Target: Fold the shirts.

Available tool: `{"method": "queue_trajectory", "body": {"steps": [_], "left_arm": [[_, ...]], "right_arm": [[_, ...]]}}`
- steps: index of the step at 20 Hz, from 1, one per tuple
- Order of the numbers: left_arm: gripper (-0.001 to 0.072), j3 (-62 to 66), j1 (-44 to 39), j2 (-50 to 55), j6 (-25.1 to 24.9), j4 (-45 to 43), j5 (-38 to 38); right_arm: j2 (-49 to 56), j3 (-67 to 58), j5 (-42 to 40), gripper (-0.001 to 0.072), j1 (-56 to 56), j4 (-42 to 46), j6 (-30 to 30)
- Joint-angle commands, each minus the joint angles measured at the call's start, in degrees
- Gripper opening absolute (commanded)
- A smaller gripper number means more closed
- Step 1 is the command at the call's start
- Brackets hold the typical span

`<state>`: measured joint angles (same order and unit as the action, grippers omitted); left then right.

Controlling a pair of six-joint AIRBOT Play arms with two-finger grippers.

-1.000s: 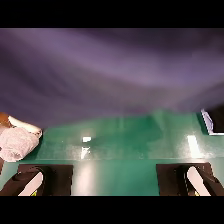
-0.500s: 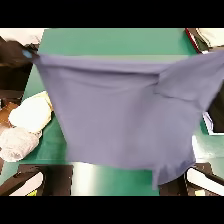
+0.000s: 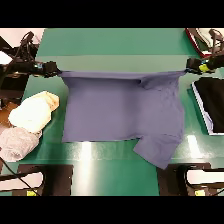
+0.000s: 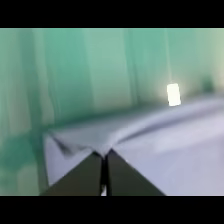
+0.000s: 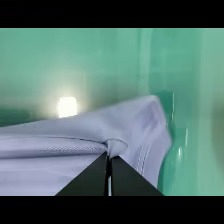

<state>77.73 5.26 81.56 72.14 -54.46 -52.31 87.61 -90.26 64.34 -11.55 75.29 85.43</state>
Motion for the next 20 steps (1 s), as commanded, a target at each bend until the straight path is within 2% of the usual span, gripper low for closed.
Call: {"method": "queue_trajectory", "body": {"steps": [1,3,5,10,12,15,20], "left_arm": [[0.0024,-0.35,0.07,4.04,-1.2,1.79,12.61],[0.0024,-0.35,0.07,4.66,-1.77,2.21,14.56],[0.0024,-0.37,0.09,4.85,-2.78,1.66,12.22],[0.0025,-1.07,0.09,4.87,-5.01,-4.26,-2.82],[0.0025,-2.84,0.07,5.27,-5.09,-6.14,-5.38],[0.0024,-6.4,0.07,6.16,-5.07,-6.43,-6.21],[0.0025,-8.26,0.07,6.91,-4.96,-6.14,-6.75]], "right_arm": [[3.41,0.72,-10.64,0.0011,0.37,0.79,0.52],[3.74,0.72,-11.74,0.001,0.37,0.87,0.48],[3.72,0.72,-10.12,0.001,0.37,1.27,0.46],[3.74,0.74,5.22,0.0011,0.39,1.38,0.48],[3.74,0.74,8.22,0.0011,0.52,2.56,0.52],[3.72,3.3,9.77,0.0011,2.12,5.62,0.66],[3.72,11.32,7.39,0.0013,2.21,6.95,2.21]]}}
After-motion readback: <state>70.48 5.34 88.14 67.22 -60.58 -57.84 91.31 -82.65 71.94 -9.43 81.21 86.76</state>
